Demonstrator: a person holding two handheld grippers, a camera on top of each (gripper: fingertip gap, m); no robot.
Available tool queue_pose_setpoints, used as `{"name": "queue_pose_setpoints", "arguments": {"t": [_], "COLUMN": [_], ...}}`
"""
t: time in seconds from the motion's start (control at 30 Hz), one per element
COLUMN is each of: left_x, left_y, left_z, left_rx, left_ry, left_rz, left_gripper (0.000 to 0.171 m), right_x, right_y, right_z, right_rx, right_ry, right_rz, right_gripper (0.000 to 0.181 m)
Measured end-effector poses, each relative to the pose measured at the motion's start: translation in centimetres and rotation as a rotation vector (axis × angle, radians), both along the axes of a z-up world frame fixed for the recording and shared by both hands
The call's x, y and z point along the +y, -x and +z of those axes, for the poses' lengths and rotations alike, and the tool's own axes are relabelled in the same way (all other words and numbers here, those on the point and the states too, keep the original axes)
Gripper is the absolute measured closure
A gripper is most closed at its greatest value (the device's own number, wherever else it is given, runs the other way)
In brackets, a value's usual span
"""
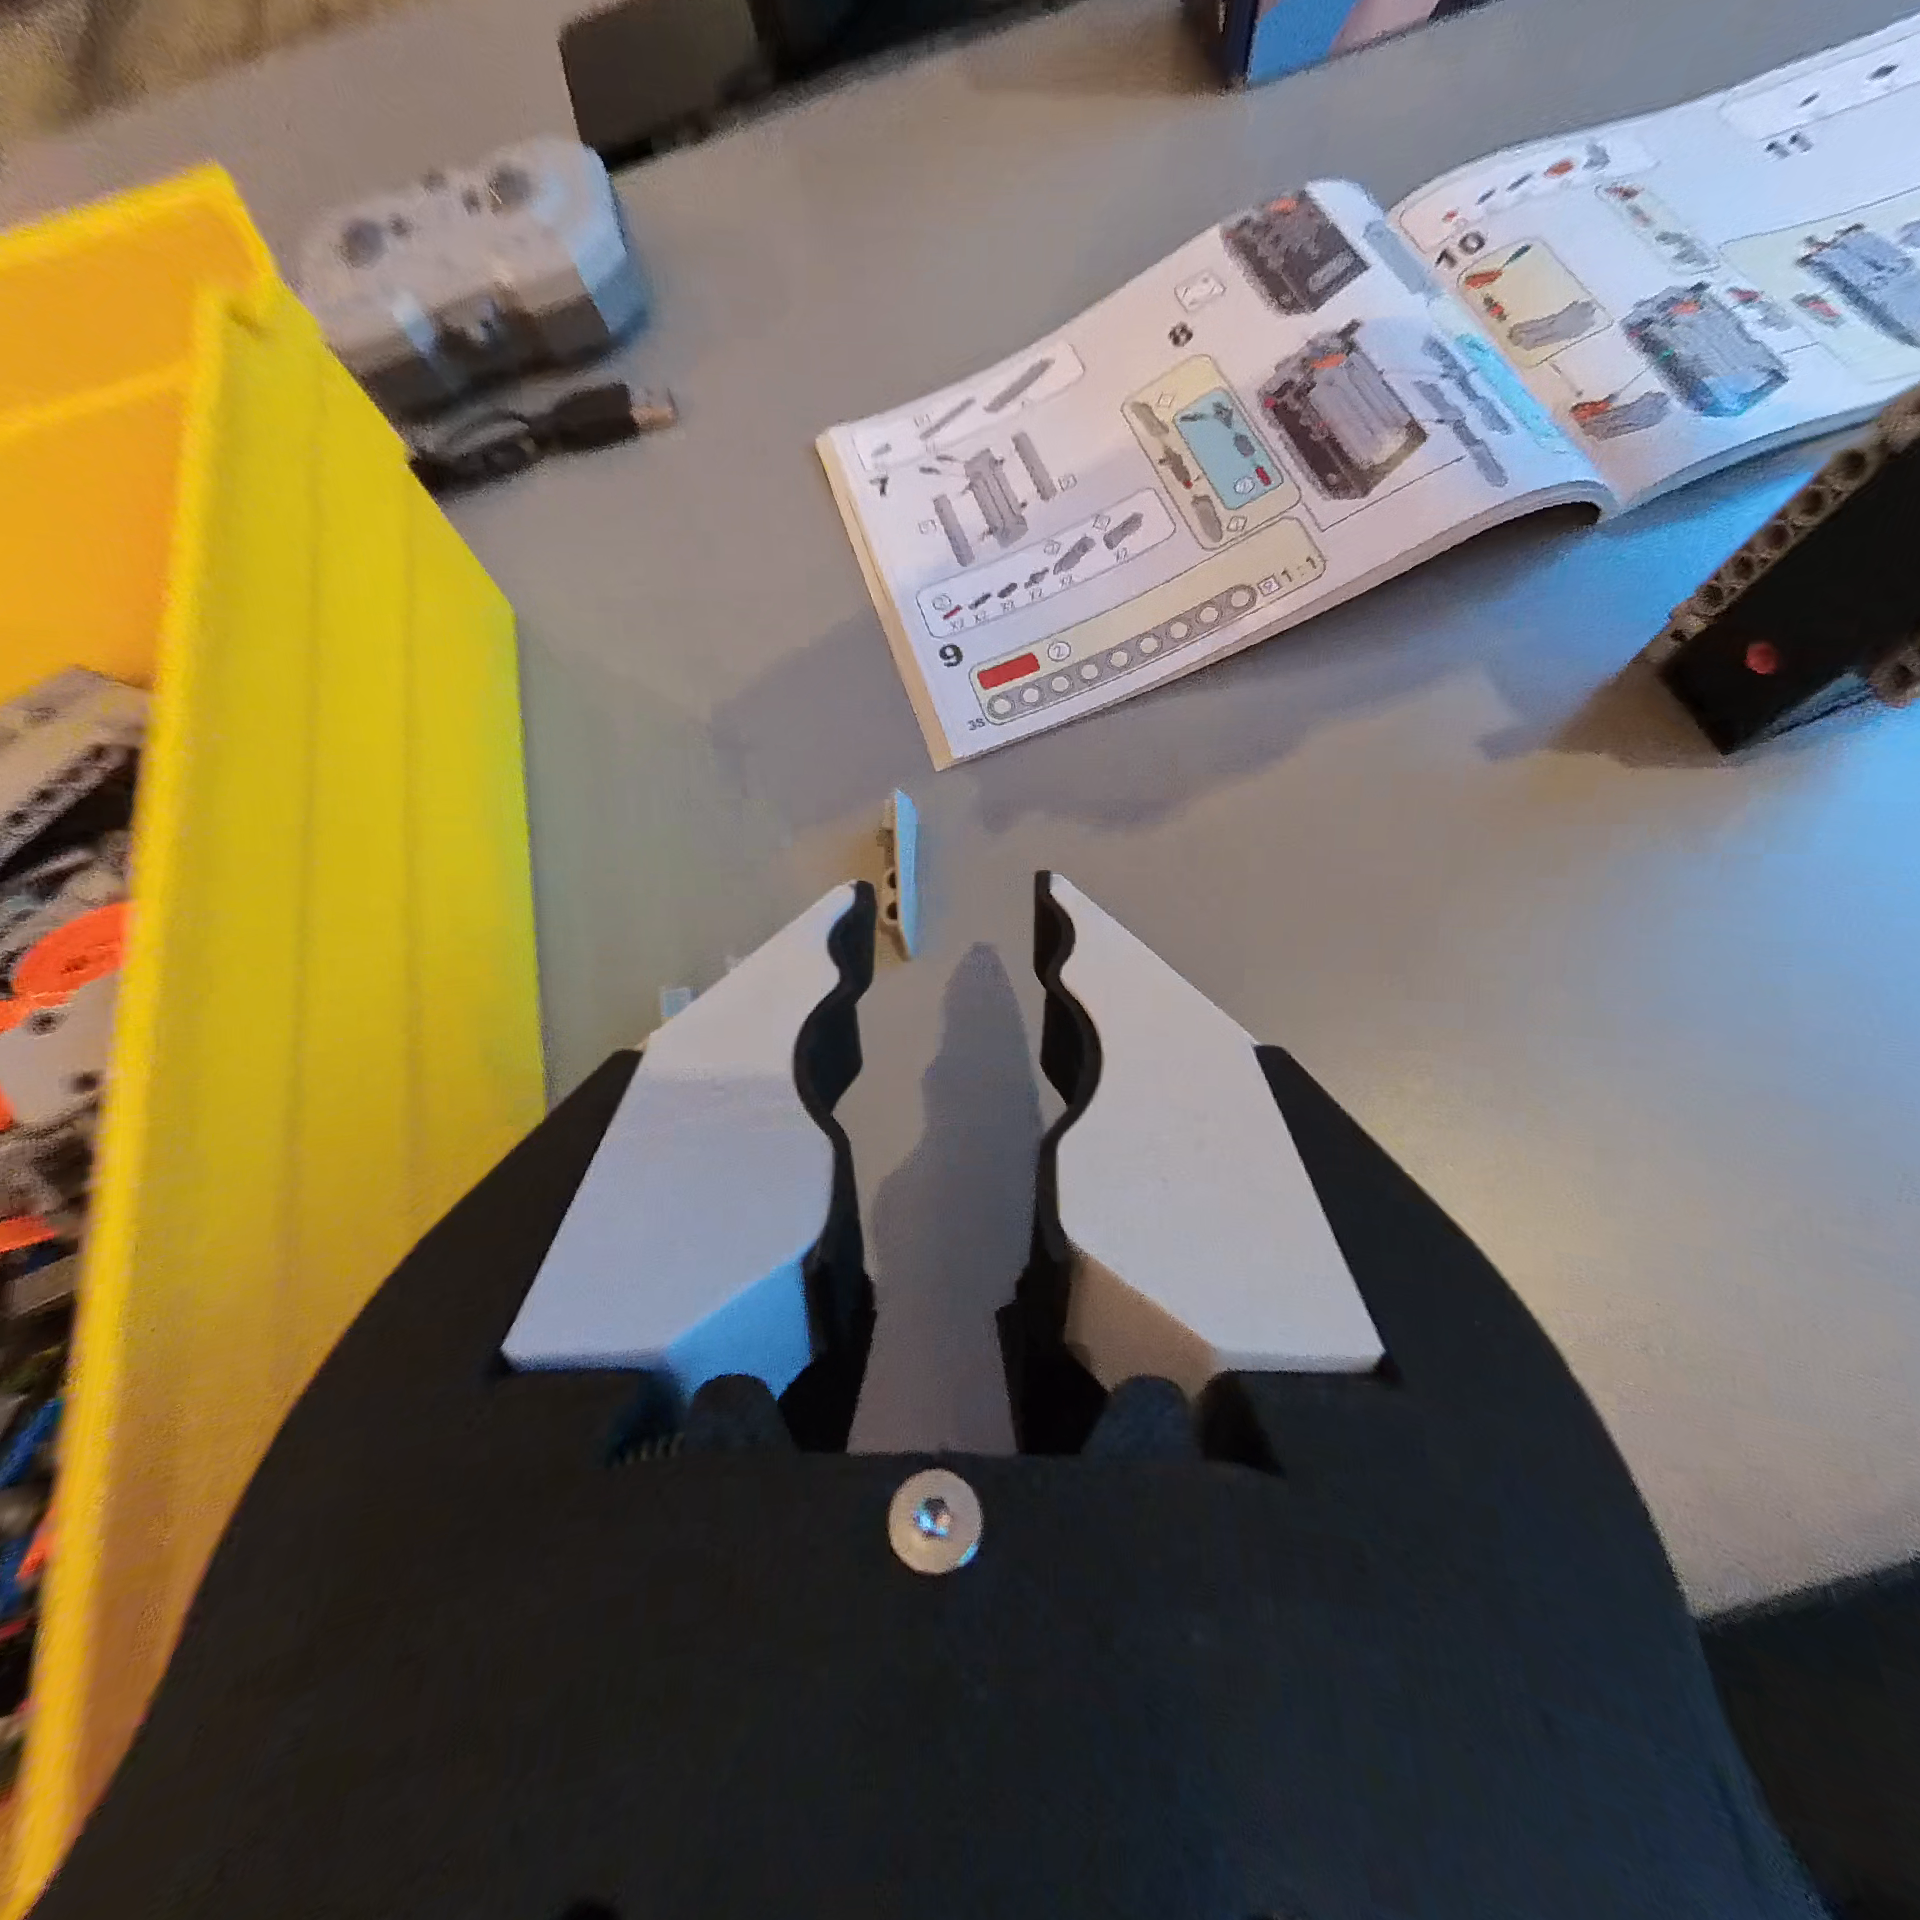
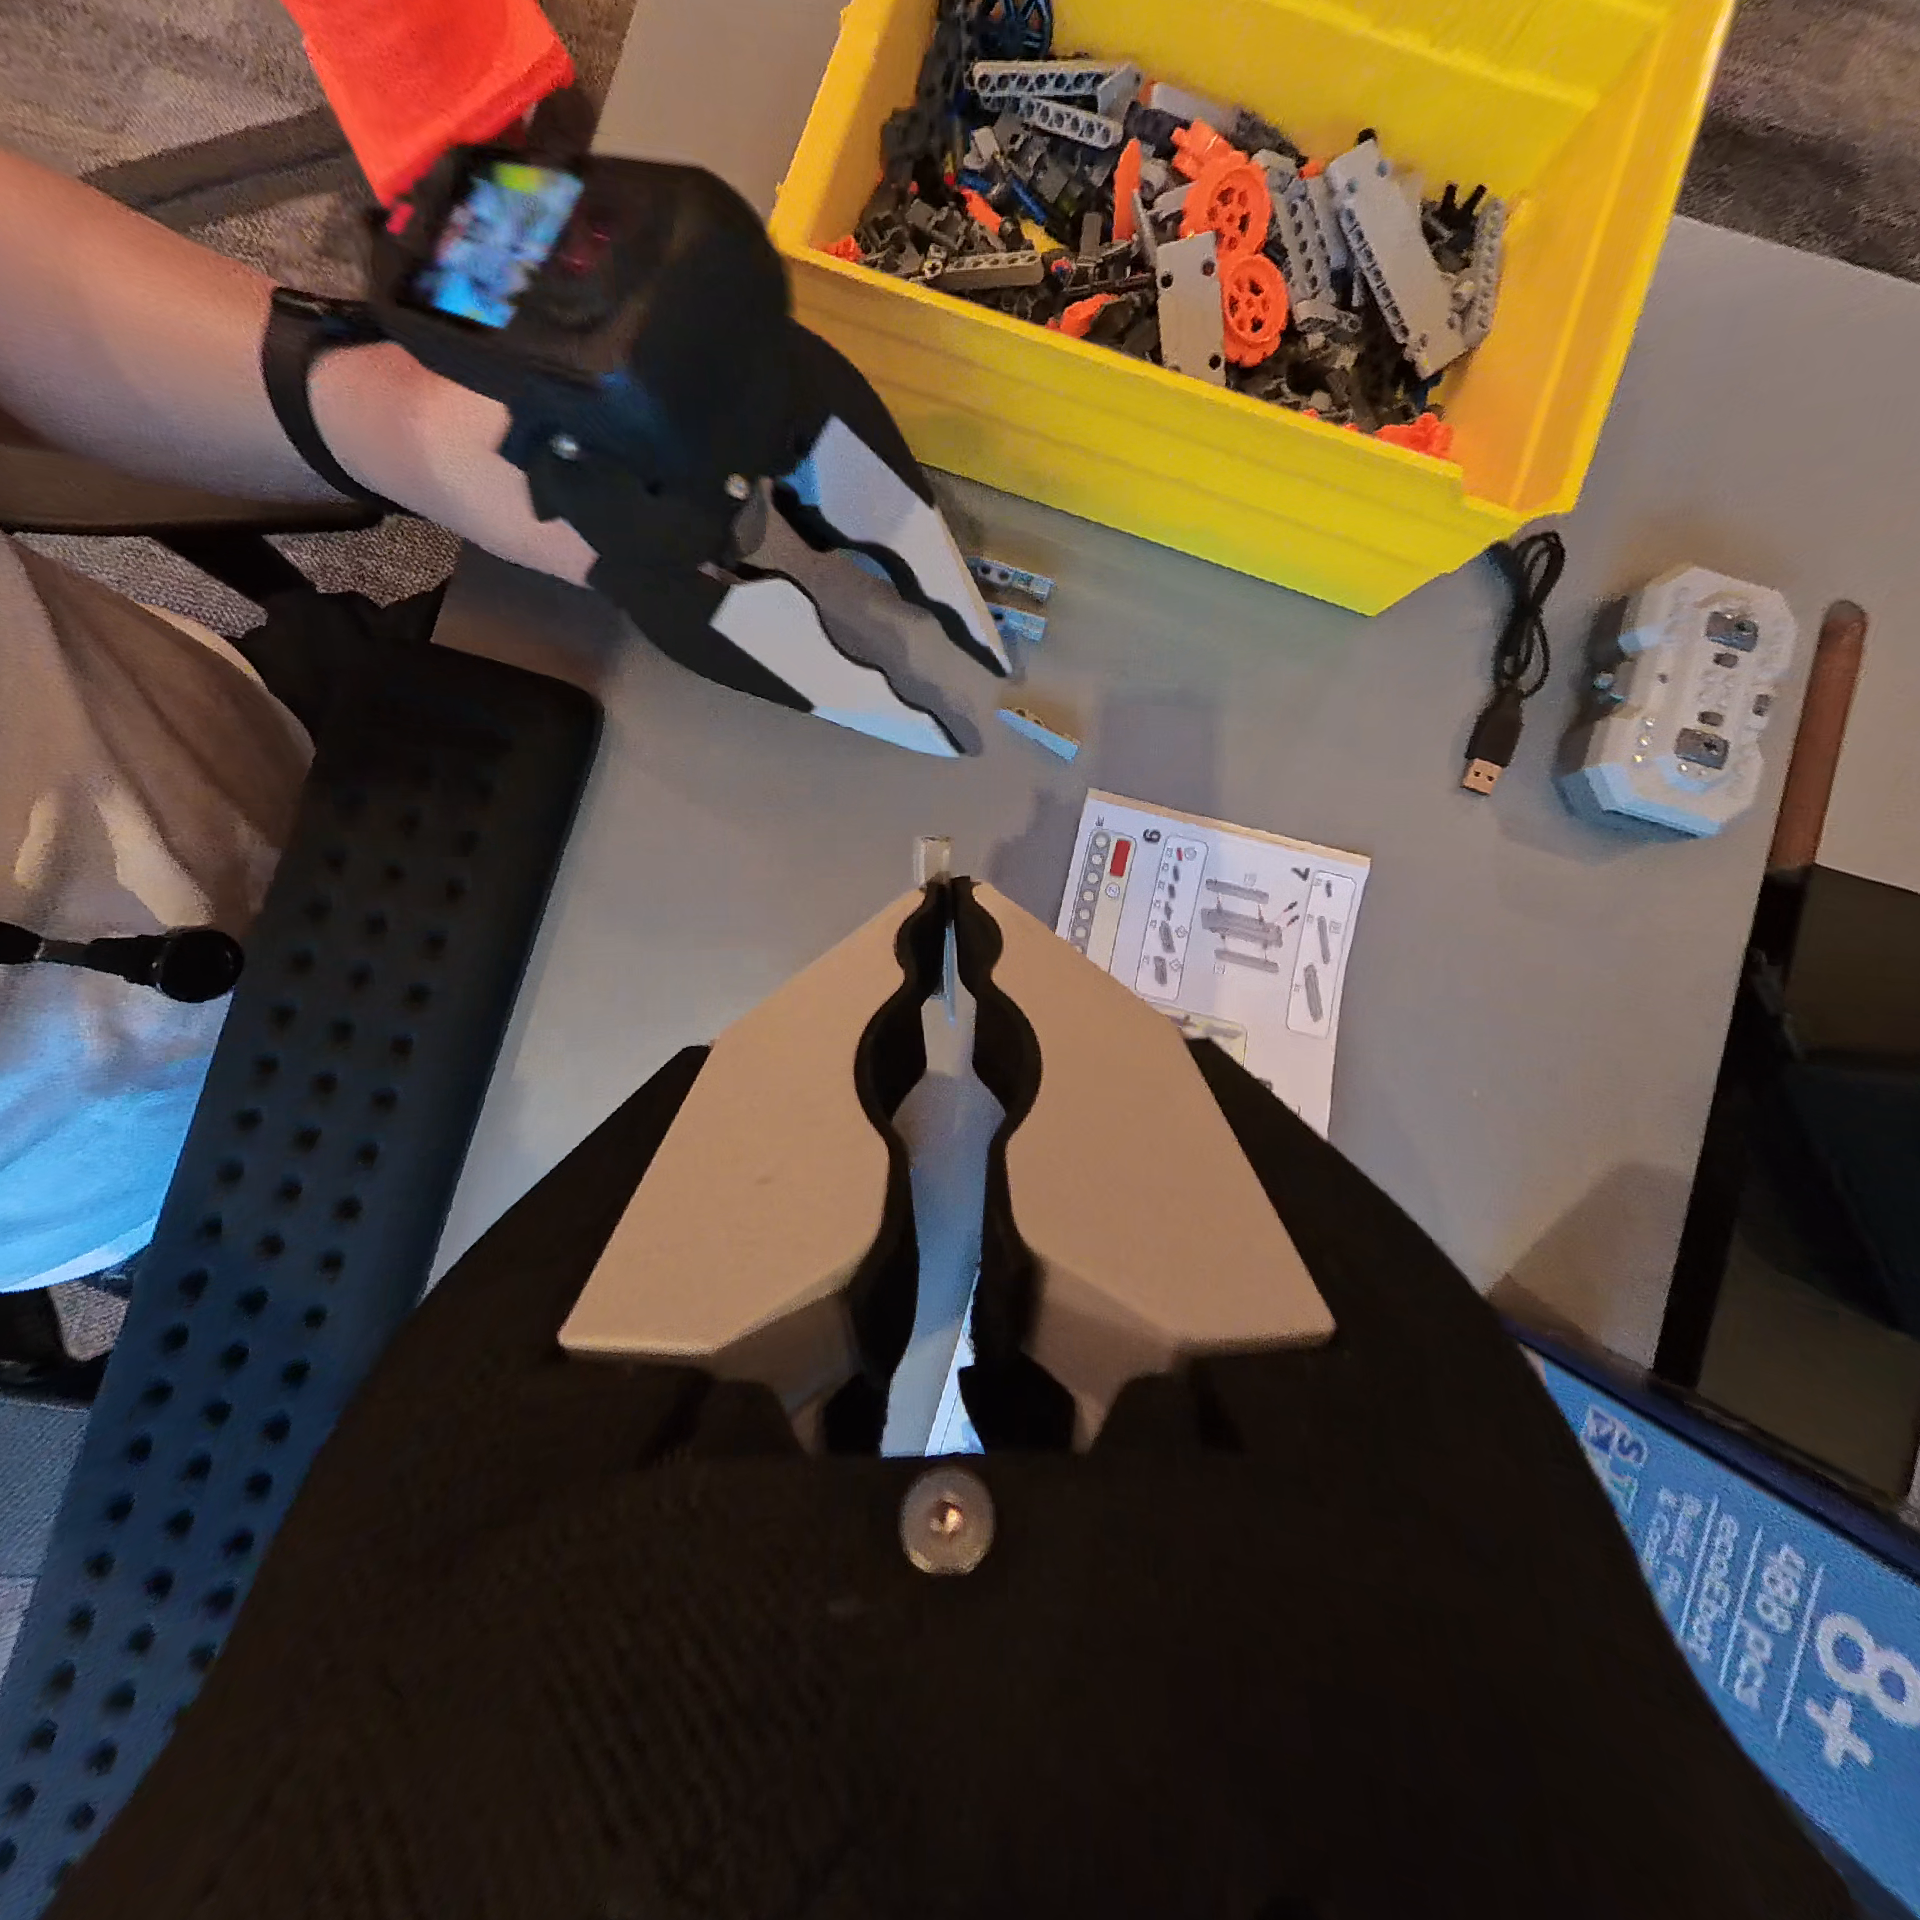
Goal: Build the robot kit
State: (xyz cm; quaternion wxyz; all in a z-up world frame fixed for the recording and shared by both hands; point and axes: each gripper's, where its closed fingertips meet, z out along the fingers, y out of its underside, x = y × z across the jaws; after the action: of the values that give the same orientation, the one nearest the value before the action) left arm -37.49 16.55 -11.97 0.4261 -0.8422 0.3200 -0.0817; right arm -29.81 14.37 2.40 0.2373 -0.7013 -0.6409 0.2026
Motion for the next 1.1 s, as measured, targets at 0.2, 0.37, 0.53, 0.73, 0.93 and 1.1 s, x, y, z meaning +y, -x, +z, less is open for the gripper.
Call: {"name": "queue_pose_setpoints", "arguments": {"t": [0.2,0.37,0.53,0.73,0.93,1.1], "left_x": [1.6,2.0,2.1,0.8,-1.8,-6.6], "left_y": [-0.4,-0.1,-0.3,-1.3,-1.1,-0.8], "left_z": [-3.1,-3.4,-3.4,-3.3,-1.4,3.1], "left_rx": [0.064,0.075,0.1,0.01,-0.083,-0.251], "left_ry": [0.129,0.12,0.112,0.158,0.152,0.116], "left_rz": [0.047,0.093,0.081,0.029,-0.025,-0.104], "left_gripper": [0.149,0.16,0.171,0.171,0.171,0.171], "right_x": [-0.2,-0.2,0.2,0.2,0.2,0.5], "right_y": [-3.2,-4.4,-5.0,-5.3,-4.4,-1.3], "right_z": [-0.6,-1.8,-2.3,-3.1,-3.4,-3.5], "right_rx": [0.01,0.048,0.074,0.075,0.073,0.037], "right_ry": [-0.007,0.025,0.041,0.063,0.084,0.043], "right_rz": [-0.022,-0.026,-0.032,-0.02,0.009,0.144], "right_gripper": [0.18,0.18,0.18,0.18,0.18,0.181]}}
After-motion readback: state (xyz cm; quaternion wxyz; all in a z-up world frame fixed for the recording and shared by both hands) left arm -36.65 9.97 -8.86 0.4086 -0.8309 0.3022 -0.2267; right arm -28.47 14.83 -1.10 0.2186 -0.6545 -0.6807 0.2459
